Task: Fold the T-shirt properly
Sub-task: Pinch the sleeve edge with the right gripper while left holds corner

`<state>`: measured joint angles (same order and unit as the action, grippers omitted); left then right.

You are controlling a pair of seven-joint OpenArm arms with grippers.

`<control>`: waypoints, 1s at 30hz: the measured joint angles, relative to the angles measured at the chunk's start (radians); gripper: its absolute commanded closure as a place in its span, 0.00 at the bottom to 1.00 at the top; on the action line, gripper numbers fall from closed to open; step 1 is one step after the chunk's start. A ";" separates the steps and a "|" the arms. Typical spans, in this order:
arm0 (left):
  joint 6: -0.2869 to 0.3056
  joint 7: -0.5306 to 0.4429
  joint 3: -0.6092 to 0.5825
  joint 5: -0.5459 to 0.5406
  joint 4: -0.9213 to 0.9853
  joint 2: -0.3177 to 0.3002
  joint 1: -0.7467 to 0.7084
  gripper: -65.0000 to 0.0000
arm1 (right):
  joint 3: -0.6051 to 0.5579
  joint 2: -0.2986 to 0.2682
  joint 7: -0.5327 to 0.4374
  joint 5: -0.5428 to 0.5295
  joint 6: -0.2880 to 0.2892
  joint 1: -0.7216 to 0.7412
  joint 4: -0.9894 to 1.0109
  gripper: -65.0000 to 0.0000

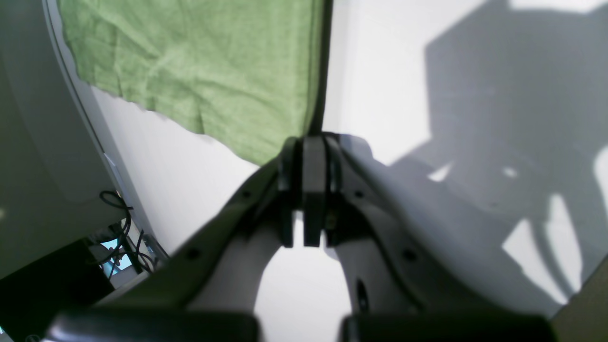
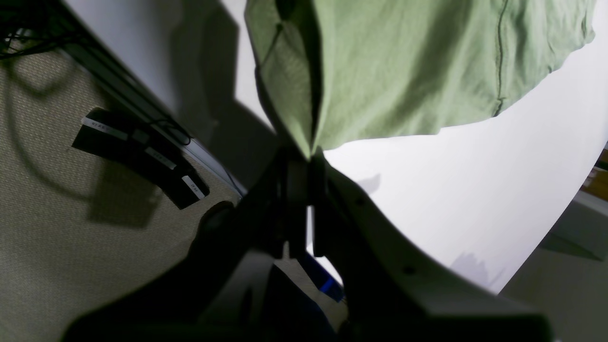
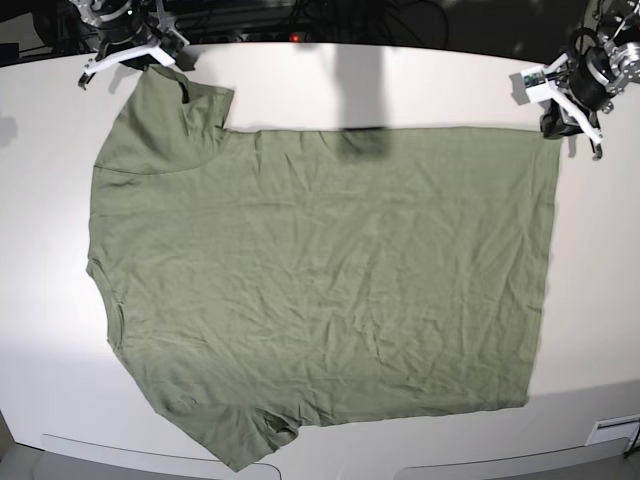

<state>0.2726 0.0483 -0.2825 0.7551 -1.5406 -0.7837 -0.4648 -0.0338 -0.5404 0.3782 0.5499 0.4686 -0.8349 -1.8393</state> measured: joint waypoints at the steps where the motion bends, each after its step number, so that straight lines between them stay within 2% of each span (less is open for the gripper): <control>1: 0.000 0.000 0.000 0.000 0.000 0.000 0.000 1.00 | 0.000 0.000 0.004 -0.003 0.000 0.000 -0.004 1.00; 4: 0.000 0.000 0.000 0.000 0.000 0.000 0.000 1.00 | -0.001 0.000 0.006 -0.005 0.003 -0.002 -0.039 1.00; 9: 0.000 0.001 0.000 0.000 0.000 0.000 0.000 1.00 | -0.006 0.003 0.053 -0.092 -0.045 -0.003 -0.126 1.00; 14: -0.082 0.000 -0.001 0.000 0.004 0.002 -0.003 1.00 | -0.006 0.003 0.087 -0.092 -0.103 -0.002 -0.190 1.00; 18: -0.102 0.003 -0.005 0.000 0.004 0.002 -0.003 1.00 | 0.007 0.003 0.117 -0.092 -0.146 -0.002 -0.198 1.00; 23: -0.221 0.011 -0.006 -0.001 0.010 0.002 -0.006 1.00 | 0.035 0.003 0.139 -0.109 -0.209 -0.002 -0.200 1.00; 30: -0.222 0.042 -0.006 -0.004 -0.020 0.002 0.002 1.00 | 0.049 0.003 0.149 -0.192 -0.211 0.026 -0.231 1.00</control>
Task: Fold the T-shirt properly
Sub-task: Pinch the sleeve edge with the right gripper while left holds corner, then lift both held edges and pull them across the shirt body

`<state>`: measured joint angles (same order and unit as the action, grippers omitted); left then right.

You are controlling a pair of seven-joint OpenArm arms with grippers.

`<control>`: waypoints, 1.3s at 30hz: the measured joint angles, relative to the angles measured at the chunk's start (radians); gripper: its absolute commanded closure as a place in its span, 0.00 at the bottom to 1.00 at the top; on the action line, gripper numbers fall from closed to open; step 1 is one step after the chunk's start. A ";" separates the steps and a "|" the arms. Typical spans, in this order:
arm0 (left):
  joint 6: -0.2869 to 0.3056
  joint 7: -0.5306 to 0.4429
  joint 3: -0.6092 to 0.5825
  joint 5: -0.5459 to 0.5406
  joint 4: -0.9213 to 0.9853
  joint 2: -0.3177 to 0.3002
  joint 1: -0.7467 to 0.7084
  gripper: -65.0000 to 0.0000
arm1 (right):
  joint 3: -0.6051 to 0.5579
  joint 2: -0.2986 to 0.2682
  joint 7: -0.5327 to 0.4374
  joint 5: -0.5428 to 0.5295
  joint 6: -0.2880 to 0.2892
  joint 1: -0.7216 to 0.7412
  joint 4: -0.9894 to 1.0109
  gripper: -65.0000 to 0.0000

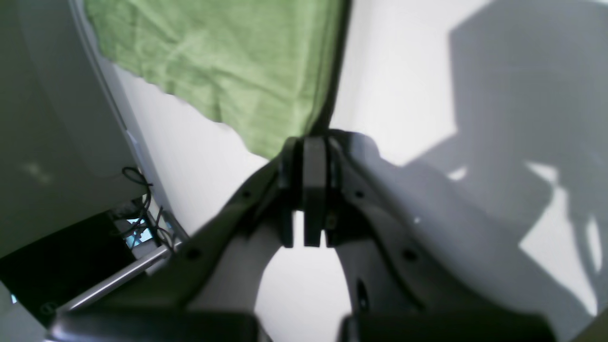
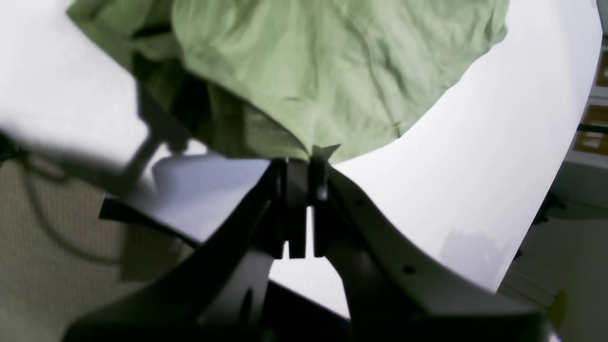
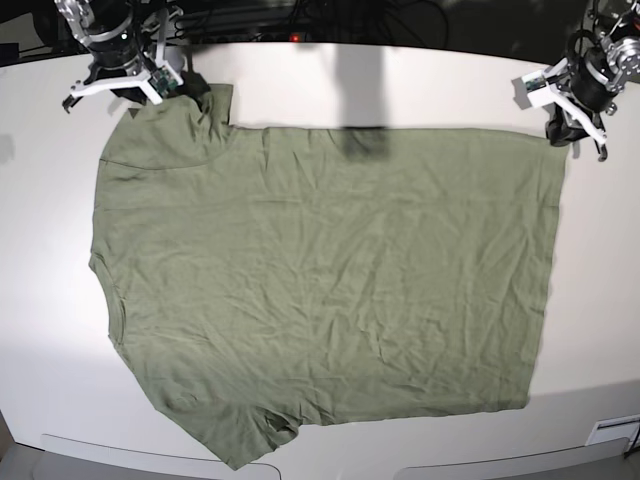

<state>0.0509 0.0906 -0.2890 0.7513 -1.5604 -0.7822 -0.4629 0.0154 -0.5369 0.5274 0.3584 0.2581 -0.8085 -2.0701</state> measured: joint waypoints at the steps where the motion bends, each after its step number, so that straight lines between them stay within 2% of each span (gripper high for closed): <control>1: 0.000 0.007 0.000 0.000 -0.012 0.000 0.000 1.00 | 0.000 0.000 0.011 -0.018 0.000 0.011 -0.001 1.00; 4: 0.000 0.039 0.000 -0.001 -0.047 -0.012 0.000 1.00 | 0.000 -0.001 0.024 -0.041 -0.002 0.031 -0.002 1.00; 6: 0.006 0.046 -0.003 -0.001 -0.063 -0.039 -0.002 1.00 | 0.001 0.000 0.033 -0.045 0.000 0.027 -0.002 1.00; 8: 0.035 0.071 -0.003 -0.004 -0.065 -0.070 -0.002 1.00 | 0.001 0.000 0.032 -0.044 0.000 0.027 -0.002 1.00; 11: 0.038 0.071 -0.003 -0.004 -0.065 -0.101 -0.002 1.00 | 0.001 0.000 0.032 -0.048 0.000 0.044 -0.002 1.00; 24: 0.043 0.071 -0.004 -0.008 -0.065 -0.098 0.024 1.00 | 0.001 0.002 0.051 -0.135 0.000 0.174 -0.005 1.00; 28: 0.042 0.069 -0.004 -0.118 -0.065 -0.096 0.071 1.00 | 0.001 0.002 0.051 -0.137 0.000 0.209 -0.005 1.00; 35: 0.050 0.068 -0.004 -0.149 -0.065 -0.093 0.130 1.00 | 0.001 0.002 0.054 -0.147 0.001 0.291 0.037 1.00; 39: 0.051 0.068 -0.004 -0.230 -0.065 -0.084 0.167 1.00 | 0.001 0.002 0.050 -0.151 0.000 0.355 0.090 1.00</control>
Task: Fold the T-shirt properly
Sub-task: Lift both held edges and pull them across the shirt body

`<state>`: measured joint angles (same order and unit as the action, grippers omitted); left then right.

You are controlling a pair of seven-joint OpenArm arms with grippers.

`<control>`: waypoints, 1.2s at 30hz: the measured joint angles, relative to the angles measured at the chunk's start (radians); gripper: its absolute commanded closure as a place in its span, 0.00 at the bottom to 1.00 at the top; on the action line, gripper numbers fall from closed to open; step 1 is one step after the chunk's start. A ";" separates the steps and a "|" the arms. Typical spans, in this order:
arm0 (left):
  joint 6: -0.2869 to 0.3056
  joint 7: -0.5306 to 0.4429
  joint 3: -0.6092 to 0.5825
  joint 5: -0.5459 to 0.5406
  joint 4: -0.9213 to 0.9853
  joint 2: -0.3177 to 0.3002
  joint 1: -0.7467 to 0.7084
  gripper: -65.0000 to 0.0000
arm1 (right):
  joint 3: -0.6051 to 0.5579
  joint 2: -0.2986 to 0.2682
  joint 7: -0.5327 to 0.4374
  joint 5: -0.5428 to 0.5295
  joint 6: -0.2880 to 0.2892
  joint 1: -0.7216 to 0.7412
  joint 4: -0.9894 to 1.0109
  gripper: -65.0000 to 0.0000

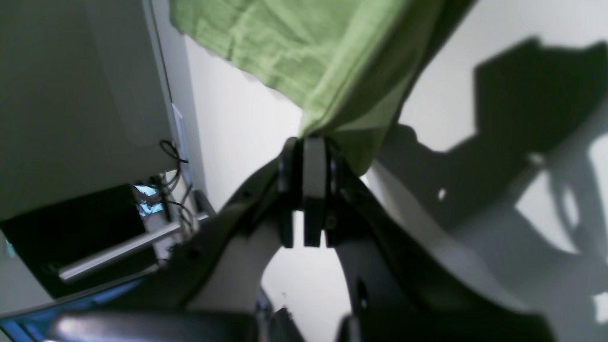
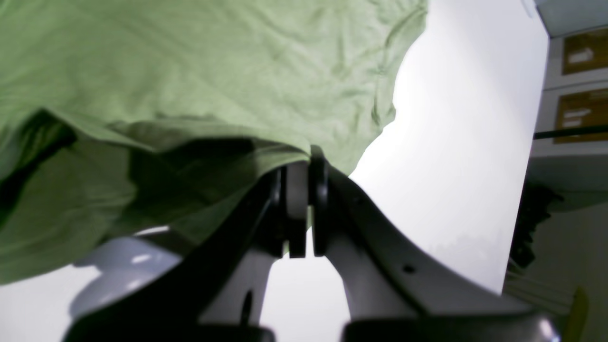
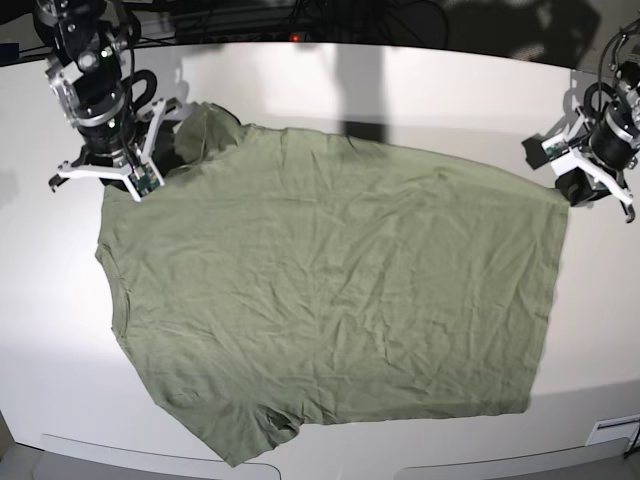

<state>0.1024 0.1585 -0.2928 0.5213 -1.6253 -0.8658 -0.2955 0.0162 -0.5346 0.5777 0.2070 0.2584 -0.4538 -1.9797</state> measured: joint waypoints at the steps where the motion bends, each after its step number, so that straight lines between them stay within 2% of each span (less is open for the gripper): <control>1: 0.000 0.000 0.000 -0.003 0.000 0.011 0.009 1.00 | 0.000 0.000 0.000 -0.014 0.000 0.018 0.016 1.00; 5: 0.000 0.000 0.000 -0.008 0.010 0.073 0.040 1.00 | -0.001 0.005 -0.001 -0.088 0.040 0.092 0.099 1.00; 9: 0.001 -0.001 -0.001 -0.007 0.027 0.122 0.078 1.00 | -0.003 0.005 -0.002 -0.084 0.054 0.174 0.182 1.00; 15: 0.002 -0.002 -0.001 -0.008 0.084 0.142 0.156 1.00 | -0.003 0.005 -0.011 -0.090 0.098 0.281 0.292 1.00; 18: 0.002 -0.003 -0.001 -0.055 0.116 0.143 0.191 1.00 | -0.003 0.005 -0.012 -0.111 0.136 0.333 0.331 1.00; 22: 0.001 -0.006 -0.001 -0.106 0.165 0.147 0.230 1.00 | -0.003 0.005 -0.012 -0.141 0.144 0.397 0.373 1.00; 23: 0.001 -0.008 -0.001 -0.109 0.181 0.154 0.236 1.00 | -0.003 0.006 -0.012 -0.141 0.160 0.416 0.390 1.00; 27: 0.002 -0.075 -0.001 -0.108 0.212 0.175 0.237 1.00 | -0.005 0.006 -0.023 -0.171 0.199 0.470 0.444 1.00; 30: 0.002 -0.073 -0.001 -0.108 0.223 0.195 0.237 1.00 | -0.005 0.007 -0.023 -0.185 0.216 0.517 0.483 1.00; 36: 0.002 -0.080 -0.001 -0.108 0.225 0.226 0.260 1.00 | -0.006 0.005 -0.034 -0.225 0.304 0.602 0.536 1.00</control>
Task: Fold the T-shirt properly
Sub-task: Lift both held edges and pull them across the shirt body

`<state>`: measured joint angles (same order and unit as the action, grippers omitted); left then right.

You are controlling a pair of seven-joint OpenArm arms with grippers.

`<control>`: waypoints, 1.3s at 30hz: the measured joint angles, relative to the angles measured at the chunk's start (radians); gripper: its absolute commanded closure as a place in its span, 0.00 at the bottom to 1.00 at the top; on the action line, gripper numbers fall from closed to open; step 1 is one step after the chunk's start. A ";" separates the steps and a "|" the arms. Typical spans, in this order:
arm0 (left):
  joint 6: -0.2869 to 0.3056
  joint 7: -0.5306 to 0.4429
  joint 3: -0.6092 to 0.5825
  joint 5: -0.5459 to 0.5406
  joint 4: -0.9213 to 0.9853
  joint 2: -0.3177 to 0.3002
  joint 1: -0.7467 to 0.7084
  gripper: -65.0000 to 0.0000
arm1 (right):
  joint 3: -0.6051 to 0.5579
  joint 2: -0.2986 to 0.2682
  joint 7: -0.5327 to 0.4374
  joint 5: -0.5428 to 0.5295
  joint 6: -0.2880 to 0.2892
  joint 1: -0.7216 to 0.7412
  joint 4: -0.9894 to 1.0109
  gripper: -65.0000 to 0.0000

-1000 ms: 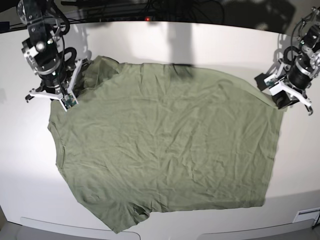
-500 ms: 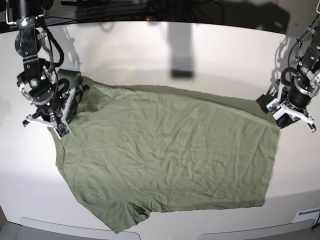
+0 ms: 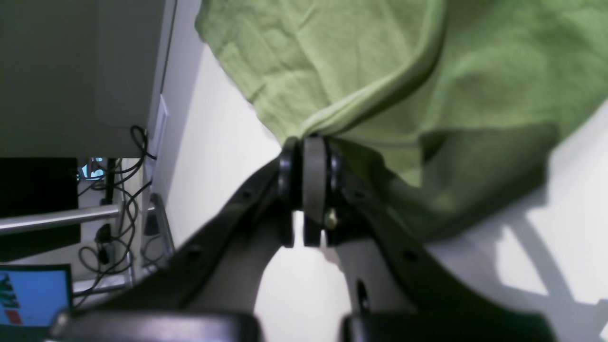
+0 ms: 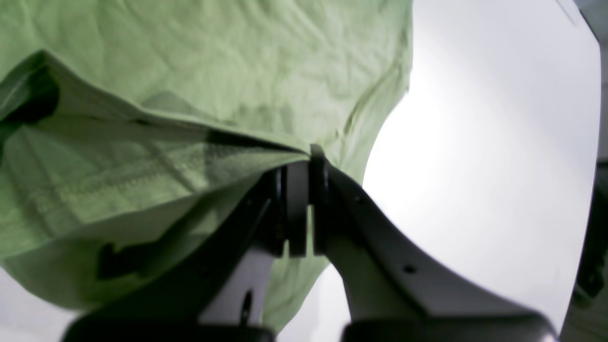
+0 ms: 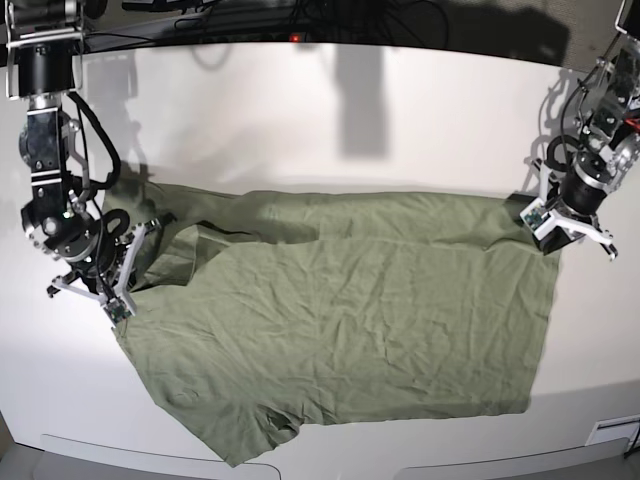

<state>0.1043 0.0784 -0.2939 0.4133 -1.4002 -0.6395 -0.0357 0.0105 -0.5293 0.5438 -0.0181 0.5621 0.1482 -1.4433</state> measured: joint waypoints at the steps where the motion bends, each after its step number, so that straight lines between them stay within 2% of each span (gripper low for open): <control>1: 0.000 0.000 0.000 0.000 0.000 0.004 0.009 1.00 | 0.000 0.000 0.000 -0.014 0.000 0.010 0.007 1.00; 4: -0.001 -0.004 0.000 0.000 0.000 0.014 0.027 1.00 | 0.000 0.000 -0.016 -0.015 0.053 0.030 0.025 1.00; 10: 0.000 -0.002 0.000 -0.004 0.003 0.031 0.033 1.00 | 0.000 0.000 -0.021 -0.013 0.059 0.029 0.042 1.00; 11: 0.000 -0.005 0.000 -0.005 0.011 0.031 0.036 1.00 | 0.000 0.001 -0.023 -0.011 0.043 0.029 0.042 1.00; 13: 0.000 -0.005 0.000 -0.004 0.034 0.031 0.038 1.00 | 0.000 0.002 -0.024 0.006 -0.029 0.029 0.042 1.00; 15: 0.000 -0.006 0.000 -0.004 0.066 0.031 0.039 1.00 | 0.000 0.000 -0.025 0.023 -0.053 0.032 0.042 1.00; 20: 0.000 -0.045 0.000 -0.003 0.153 0.031 0.050 1.00 | 0.000 0.001 -0.027 0.023 -0.062 0.032 0.042 1.00; 23: 0.000 -0.061 0.000 -0.003 0.164 0.031 0.058 1.00 | 0.000 0.002 -0.027 0.045 -0.096 0.031 0.042 1.00; 36: 0.000 -0.095 0.000 -0.027 0.164 0.036 0.088 1.00 | 0.000 0.003 -0.027 0.042 -0.095 0.031 0.043 1.00; 39: 0.000 -0.147 0.000 -0.059 0.164 0.035 0.091 1.00 | 0.000 0.003 -0.026 0.042 -0.095 0.031 0.043 1.00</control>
<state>0.1040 -0.0685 -0.2935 0.3542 -1.2366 -0.6041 0.0555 0.0105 -0.5266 0.5175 0.0235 0.4675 0.1795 -1.4002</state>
